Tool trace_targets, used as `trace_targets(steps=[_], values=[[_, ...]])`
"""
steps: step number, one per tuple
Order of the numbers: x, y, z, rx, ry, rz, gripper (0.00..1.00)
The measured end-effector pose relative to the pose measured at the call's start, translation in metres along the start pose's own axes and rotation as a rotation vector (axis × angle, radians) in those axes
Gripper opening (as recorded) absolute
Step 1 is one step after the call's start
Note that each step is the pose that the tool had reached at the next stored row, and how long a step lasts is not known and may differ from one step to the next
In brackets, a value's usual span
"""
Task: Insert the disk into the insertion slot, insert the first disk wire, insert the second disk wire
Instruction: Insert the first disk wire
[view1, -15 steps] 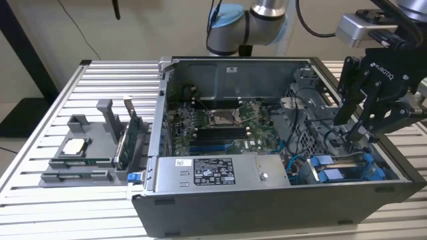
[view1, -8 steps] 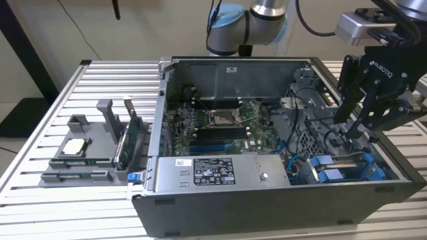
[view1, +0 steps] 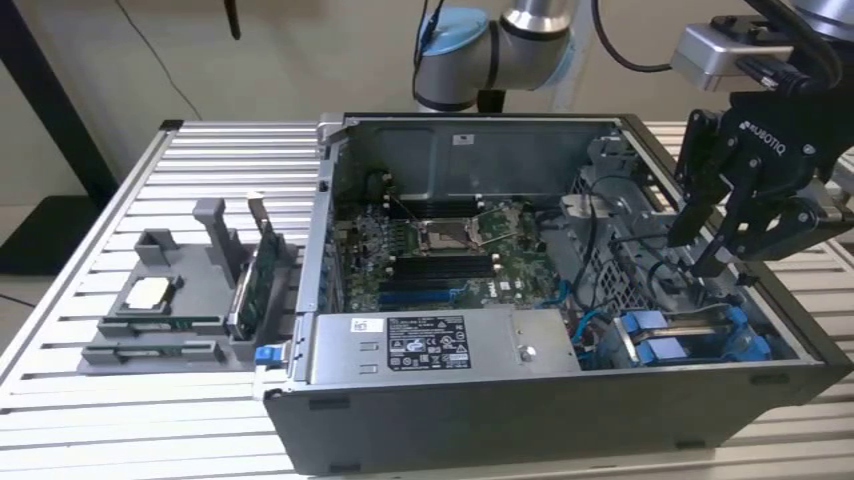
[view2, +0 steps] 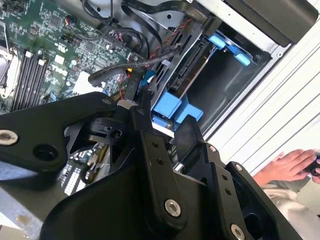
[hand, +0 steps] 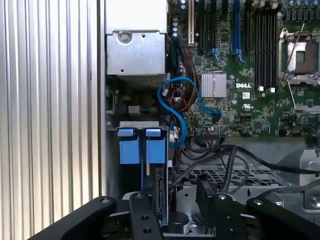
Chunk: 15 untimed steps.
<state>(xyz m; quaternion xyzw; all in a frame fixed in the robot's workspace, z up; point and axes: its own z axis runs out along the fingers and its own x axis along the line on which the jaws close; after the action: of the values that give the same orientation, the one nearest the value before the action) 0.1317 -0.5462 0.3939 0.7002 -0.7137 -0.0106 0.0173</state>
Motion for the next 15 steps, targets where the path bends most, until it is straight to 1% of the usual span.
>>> trace_targets(steps=[3, 4, 6, 7, 8, 12, 15], values=[[-0.0001, -0.0001, 0.0002, 0.0005, -0.0002, 0.000, 0.47], [-0.0002, -0.0001, 0.0005, 0.0022, -0.0003, 0.000, 0.47], [-0.0003, -0.0001, 0.0010, 0.0098, -0.0004, 0.000, 0.47], [-0.0003, -0.0001, 0.0009, 0.0118, -0.0011, 0.000, 0.47], [-0.0005, -0.0002, 0.0008, 0.0118, -0.0016, 0.000, 0.47], [-0.0006, 0.0003, -0.0067, 0.0119, -0.0019, 0.000, 0.47], [-0.0012, 0.0004, -0.0098, 0.0119, -0.0019, 0.000, 0.47]])
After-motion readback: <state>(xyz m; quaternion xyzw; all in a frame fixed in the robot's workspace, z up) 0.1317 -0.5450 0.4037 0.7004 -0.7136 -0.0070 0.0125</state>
